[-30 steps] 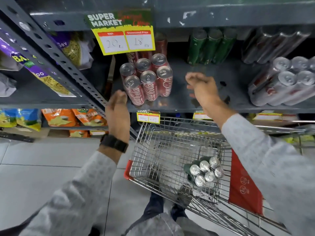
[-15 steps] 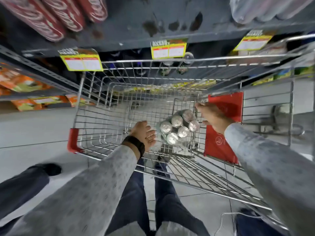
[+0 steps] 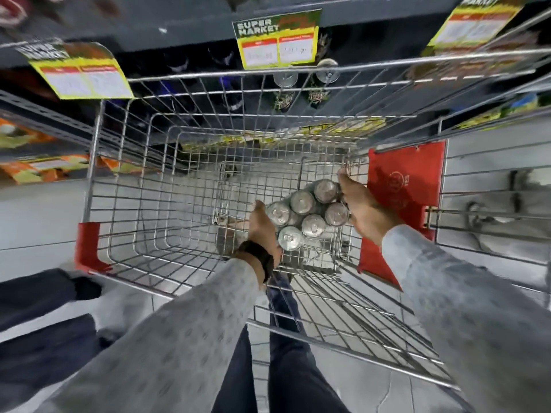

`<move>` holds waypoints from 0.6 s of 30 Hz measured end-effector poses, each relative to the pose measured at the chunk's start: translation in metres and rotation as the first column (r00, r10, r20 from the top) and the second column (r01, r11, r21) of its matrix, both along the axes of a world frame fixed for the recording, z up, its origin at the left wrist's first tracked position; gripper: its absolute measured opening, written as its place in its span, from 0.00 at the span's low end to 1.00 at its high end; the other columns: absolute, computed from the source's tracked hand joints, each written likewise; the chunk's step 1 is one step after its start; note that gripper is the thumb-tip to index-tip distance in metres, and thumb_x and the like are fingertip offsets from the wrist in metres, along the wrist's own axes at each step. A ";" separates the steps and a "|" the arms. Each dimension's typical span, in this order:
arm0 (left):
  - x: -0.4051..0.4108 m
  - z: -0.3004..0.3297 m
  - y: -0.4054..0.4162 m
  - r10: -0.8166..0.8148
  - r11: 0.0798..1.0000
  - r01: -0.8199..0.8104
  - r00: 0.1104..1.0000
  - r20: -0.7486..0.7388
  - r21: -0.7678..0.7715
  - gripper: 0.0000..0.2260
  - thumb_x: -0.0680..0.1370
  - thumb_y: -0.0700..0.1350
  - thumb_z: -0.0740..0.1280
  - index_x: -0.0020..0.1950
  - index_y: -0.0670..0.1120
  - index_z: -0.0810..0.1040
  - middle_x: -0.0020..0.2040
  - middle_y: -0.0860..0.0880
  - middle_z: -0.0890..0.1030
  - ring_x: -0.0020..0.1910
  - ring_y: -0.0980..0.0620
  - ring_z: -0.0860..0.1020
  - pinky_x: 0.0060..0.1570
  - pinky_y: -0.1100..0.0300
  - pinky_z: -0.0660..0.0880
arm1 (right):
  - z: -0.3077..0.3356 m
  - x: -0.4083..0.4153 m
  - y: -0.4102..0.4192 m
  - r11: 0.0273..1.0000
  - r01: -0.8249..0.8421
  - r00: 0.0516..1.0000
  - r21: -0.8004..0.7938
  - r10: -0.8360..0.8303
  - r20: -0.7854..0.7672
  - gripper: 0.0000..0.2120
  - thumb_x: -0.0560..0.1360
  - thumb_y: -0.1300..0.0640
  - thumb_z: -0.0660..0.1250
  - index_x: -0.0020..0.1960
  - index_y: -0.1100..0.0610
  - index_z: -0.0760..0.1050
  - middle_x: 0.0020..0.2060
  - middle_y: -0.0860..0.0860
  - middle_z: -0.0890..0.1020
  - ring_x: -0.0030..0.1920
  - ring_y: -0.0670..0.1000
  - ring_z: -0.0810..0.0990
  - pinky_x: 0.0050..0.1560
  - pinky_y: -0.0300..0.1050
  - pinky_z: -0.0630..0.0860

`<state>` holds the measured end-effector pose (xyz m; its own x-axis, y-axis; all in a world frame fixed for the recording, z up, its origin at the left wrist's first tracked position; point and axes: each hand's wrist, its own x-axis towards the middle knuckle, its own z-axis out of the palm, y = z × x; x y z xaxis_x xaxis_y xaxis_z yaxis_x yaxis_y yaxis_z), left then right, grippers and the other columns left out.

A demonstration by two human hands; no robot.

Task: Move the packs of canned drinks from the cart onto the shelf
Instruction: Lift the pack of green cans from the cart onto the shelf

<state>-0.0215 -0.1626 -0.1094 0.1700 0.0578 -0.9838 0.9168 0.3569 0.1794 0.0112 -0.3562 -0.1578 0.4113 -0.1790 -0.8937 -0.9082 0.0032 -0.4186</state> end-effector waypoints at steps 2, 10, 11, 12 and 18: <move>0.000 0.020 0.007 -0.030 0.999 0.030 0.999 0.027 0.013 0.33 0.81 0.69 0.49 0.76 0.49 0.71 0.73 0.43 0.78 0.61 0.45 0.81 0.66 0.47 0.73 | 0.047 0.003 0.020 0.999 0.006 1.000 -0.035 -0.008 -0.030 0.34 0.77 0.31 0.57 0.75 0.50 0.70 0.74 0.55 0.73 0.71 0.59 0.74 0.73 0.62 0.68; -0.015 0.136 0.053 -0.023 0.997 0.039 0.978 0.207 -0.072 0.37 0.80 0.72 0.47 0.74 0.47 0.72 0.76 0.43 0.75 0.73 0.42 0.73 0.78 0.40 0.63 | 0.190 0.004 0.053 0.996 -0.003 1.000 -0.094 0.003 0.005 0.32 0.82 0.36 0.53 0.79 0.54 0.64 0.78 0.56 0.66 0.75 0.58 0.68 0.75 0.56 0.62; -0.015 0.153 0.059 -0.017 0.997 0.036 0.969 0.246 -0.073 0.38 0.79 0.72 0.47 0.73 0.45 0.74 0.73 0.42 0.78 0.71 0.42 0.75 0.77 0.43 0.64 | 0.213 0.002 0.055 0.996 0.003 1.000 -0.087 -0.001 0.028 0.32 0.82 0.35 0.54 0.78 0.54 0.65 0.77 0.55 0.69 0.70 0.57 0.73 0.71 0.55 0.65; -0.015 0.170 0.066 -0.043 0.997 0.058 0.962 0.268 -0.048 0.39 0.79 0.73 0.48 0.71 0.44 0.76 0.70 0.42 0.80 0.68 0.43 0.77 0.76 0.45 0.64 | 0.233 -0.001 0.055 0.997 0.005 0.998 -0.074 -0.001 0.059 0.31 0.81 0.34 0.54 0.76 0.52 0.69 0.73 0.53 0.74 0.62 0.54 0.77 0.67 0.55 0.68; 0.004 0.270 0.086 -0.057 0.998 0.045 0.871 0.487 0.037 0.52 0.69 0.78 0.58 0.82 0.42 0.63 0.80 0.40 0.69 0.78 0.42 0.71 0.80 0.42 0.62 | 0.336 0.004 0.054 0.999 -0.031 0.969 -0.042 0.040 0.244 0.31 0.78 0.30 0.53 0.65 0.50 0.79 0.55 0.47 0.85 0.52 0.48 0.82 0.58 0.55 0.77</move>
